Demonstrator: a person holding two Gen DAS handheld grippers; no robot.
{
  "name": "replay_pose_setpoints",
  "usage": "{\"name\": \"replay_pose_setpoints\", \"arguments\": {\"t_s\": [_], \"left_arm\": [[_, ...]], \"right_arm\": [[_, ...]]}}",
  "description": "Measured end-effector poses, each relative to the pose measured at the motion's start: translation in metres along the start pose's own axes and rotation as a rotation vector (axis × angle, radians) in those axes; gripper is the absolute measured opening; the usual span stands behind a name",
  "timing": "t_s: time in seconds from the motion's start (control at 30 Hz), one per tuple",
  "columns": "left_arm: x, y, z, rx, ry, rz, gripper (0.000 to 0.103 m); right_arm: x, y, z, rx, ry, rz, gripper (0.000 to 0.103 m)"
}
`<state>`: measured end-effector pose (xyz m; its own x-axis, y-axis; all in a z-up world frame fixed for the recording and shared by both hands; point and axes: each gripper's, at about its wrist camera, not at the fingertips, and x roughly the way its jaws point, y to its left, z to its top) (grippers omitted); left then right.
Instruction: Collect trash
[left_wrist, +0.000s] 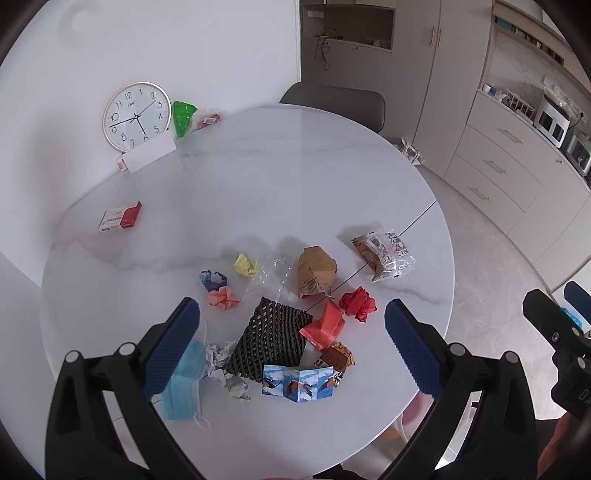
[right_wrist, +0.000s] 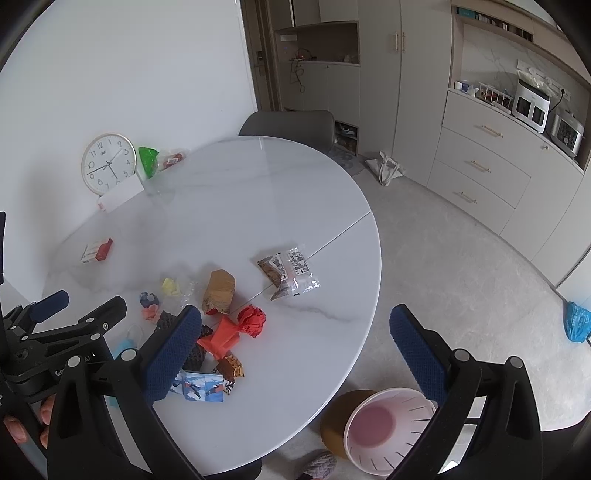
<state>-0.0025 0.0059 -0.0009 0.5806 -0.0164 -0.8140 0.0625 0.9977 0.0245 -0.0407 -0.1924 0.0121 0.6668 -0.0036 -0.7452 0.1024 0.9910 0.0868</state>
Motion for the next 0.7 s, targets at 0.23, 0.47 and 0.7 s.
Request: {"name": "replay_pose_setpoints", "arguments": {"t_s": [0.23,0.47,0.7], "left_arm": [[-0.001,0.001,-0.001,0.005,-0.001,-0.001,0.096],[-0.0011,0.0024,-0.0019,0.004,0.002,0.0,0.096],[-0.0017,0.0028,-0.0025,0.003,0.006,0.001,0.096]], "right_arm": [[-0.0002,0.0004,0.0003,0.002,-0.002,0.0,0.101],[-0.0009,0.0007,-0.0001,0.005,-0.001,-0.003,0.101],[-0.0016,0.0,-0.0013,0.006,-0.002,-0.005,0.101]]}}
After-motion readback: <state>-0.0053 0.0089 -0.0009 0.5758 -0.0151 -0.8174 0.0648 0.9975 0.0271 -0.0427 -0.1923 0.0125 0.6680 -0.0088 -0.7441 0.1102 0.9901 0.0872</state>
